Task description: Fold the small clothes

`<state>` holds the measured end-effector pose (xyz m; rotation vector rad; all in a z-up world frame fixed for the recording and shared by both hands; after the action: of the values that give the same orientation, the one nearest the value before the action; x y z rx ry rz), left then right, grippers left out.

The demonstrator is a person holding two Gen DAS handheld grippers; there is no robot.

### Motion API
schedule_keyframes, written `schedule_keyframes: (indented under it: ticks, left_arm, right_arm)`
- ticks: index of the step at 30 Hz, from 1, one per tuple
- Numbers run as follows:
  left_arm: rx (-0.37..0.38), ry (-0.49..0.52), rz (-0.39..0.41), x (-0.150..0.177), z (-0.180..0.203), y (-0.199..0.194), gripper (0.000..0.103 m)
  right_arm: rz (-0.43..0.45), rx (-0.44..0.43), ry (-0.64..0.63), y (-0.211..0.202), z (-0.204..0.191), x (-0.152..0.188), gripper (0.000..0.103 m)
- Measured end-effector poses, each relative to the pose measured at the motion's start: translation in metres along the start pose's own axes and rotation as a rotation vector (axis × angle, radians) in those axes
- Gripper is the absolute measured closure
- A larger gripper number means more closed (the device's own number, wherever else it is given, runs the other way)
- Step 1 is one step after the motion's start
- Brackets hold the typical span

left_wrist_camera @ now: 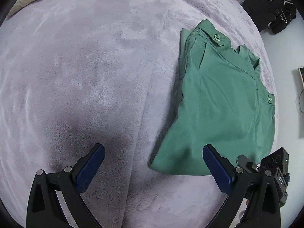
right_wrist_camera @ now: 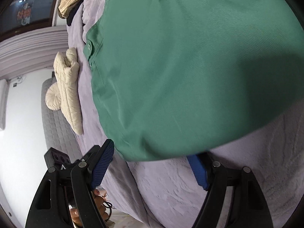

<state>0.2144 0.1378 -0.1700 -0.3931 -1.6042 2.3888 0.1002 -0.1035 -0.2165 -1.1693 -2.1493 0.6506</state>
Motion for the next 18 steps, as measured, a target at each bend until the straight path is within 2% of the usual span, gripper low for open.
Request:
schedule_keyframes:
  ticks: [3, 4, 5, 6, 8, 12, 15, 18]
  left_arm:
    - [0.073, -0.001, -0.023, -0.005, 0.009, 0.009, 0.0]
    - [0.098, -0.001, -0.031, -0.009, 0.011, 0.012, 0.0]
    - [0.116, 0.001, -0.036, -0.013, 0.013, 0.016, 0.0]
    - [0.131, 0.004, -0.039, -0.014, 0.014, 0.018, 0.0]
    - [0.178, 0.002, -0.053, -0.024, 0.017, 0.024, 0.0]
    - [0.291, -0.019, -0.076, -0.047, 0.032, 0.04, 0.0]
    - [0.373, 0.009, -0.094, -0.066, 0.056, 0.052, 0.0]
    - [0.392, 0.055, -0.117, -0.08, 0.088, 0.069, 0.0]
  right_arm:
    - [0.019, -0.087, 0.092, 0.011, 0.0, -0.012, 0.023]
    - [0.017, -0.126, 0.119, 0.014, -0.001, -0.015, 0.04]
    - [0.019, -0.133, 0.127, 0.015, -0.002, -0.019, 0.079]
    - [0.015, -0.131, 0.118, 0.014, -0.004, -0.021, 0.088]
    - [0.005, -0.185, 0.088, 0.006, -0.012, -0.024, 0.092]
    - [0.0, -0.258, 0.015, -0.014, -0.034, -0.024, 0.092]
    - [-0.012, -0.266, -0.055, -0.022, -0.053, -0.025, 0.092]
    - [-0.035, -0.247, -0.107, -0.023, -0.059, -0.025, 0.092]
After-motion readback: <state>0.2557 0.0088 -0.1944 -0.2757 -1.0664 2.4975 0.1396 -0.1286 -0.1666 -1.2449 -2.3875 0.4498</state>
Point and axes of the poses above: each gripper's, at about its wrist camera, not at the fingertips, and y roughly the way its jaws point, z to its right, x to its underside, the point moved 3 cm from there along y, roughly the way its jaws point, and after that the axes turned 5 degrees about y, right-handed, at the moved point
